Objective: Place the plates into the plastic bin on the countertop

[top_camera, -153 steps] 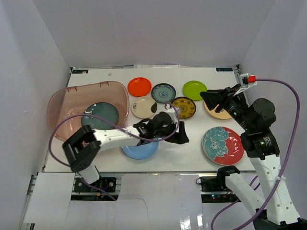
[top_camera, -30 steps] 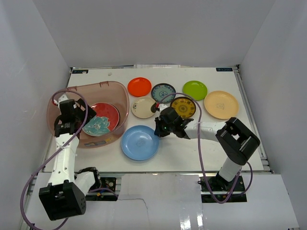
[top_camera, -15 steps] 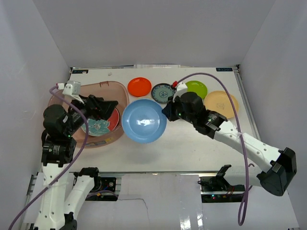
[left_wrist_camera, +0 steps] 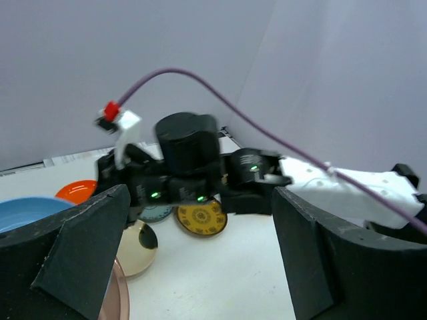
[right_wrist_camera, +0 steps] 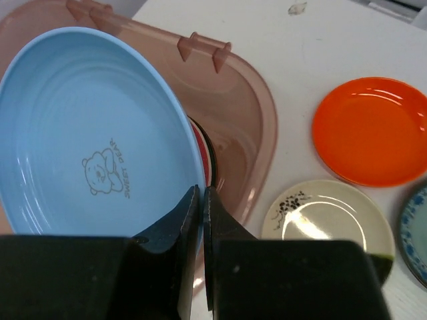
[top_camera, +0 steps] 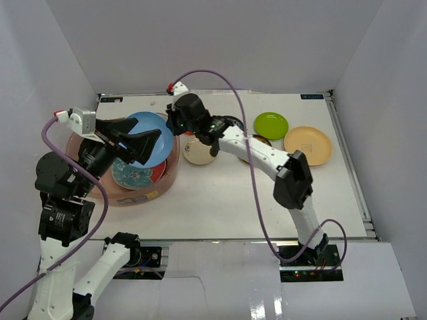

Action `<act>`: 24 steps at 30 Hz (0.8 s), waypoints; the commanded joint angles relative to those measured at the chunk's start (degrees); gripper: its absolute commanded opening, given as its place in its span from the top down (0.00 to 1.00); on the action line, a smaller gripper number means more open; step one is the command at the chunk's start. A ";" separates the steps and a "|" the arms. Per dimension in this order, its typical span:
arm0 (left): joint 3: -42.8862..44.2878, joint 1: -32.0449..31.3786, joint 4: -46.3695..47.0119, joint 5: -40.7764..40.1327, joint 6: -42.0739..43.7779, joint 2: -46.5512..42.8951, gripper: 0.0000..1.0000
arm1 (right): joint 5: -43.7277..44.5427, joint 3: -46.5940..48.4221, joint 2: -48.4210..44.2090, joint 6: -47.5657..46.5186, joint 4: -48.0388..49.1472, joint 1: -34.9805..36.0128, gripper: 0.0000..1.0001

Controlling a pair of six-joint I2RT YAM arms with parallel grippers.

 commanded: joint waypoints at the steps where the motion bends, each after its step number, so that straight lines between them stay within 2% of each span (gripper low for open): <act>1: -0.41 -2.36 -1.41 -5.52 1.50 1.73 0.02 | 2.13 13.77 7.84 -2.91 1.38 3.51 0.92; 4: -2.34 -4.56 -1.32 -7.54 2.29 1.47 0.02 | 4.24 20.89 17.68 -4.41 1.90 4.92 0.92; 11: -6.38 -6.50 -1.32 -12.11 3.09 0.16 0.02 | 8.81 19.25 22.11 -7.57 7.52 7.29 0.91; 14: -8.76 -6.50 -0.44 -13.87 3.00 -1.34 0.02 | 9.43 16.71 21.49 -8.27 8.32 7.91 0.77; 15: -9.37 -6.41 -0.18 -15.18 2.91 -1.86 0.02 | 9.17 16.18 21.14 -8.27 8.93 7.91 0.67; 16: -10.60 -6.50 0.70 -15.71 2.83 -2.91 0.02 | 8.82 15.74 20.27 -8.27 9.19 7.91 0.61; 20: -13.06 -6.50 2.37 -16.60 3.96 -5.29 0.02 | 8.03 14.33 15.98 -8.36 8.50 7.83 0.43; 22: -14.21 -6.50 2.64 -17.12 4.58 -6.17 0.02 | 8.81 11.88 12.63 -8.71 8.67 7.74 0.39; 24: -16.49 -6.50 3.25 -16.43 4.50 -7.58 0.02 | 9.34 5.06 5.98 -8.45 9.11 6.78 0.41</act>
